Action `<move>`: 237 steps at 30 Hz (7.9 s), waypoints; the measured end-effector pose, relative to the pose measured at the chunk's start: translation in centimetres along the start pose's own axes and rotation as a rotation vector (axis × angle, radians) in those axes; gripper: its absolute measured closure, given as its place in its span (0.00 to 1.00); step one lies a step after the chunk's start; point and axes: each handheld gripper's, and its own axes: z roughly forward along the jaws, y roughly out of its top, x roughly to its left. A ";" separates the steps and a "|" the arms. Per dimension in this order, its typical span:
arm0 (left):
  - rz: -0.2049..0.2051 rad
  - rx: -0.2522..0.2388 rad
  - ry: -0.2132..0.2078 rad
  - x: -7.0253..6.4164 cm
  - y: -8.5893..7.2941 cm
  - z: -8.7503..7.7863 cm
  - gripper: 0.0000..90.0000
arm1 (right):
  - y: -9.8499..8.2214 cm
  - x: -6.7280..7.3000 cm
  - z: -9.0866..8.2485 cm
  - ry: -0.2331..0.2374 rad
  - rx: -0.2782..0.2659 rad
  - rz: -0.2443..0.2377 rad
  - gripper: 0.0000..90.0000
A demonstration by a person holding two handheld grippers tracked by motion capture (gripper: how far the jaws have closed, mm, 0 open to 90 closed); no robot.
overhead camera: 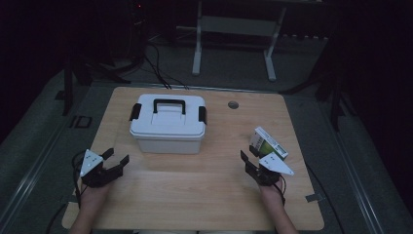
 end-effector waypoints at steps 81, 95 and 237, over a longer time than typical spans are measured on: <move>0.013 0.119 -0.128 -1.9 3.3 6.1 1.00 | 2.6 4.4 10.6 0.244 0.174 0.074 1.00; 0.017 0.133 -0.159 -3.8 3.0 5.2 1.00 | 2.0 3.9 7.9 0.267 0.187 0.065 1.00; 0.549 0.510 -0.492 -10.6 20.4 2.5 0.22 | -4.2 -1.9 -4.0 0.383 0.335 0.050 0.15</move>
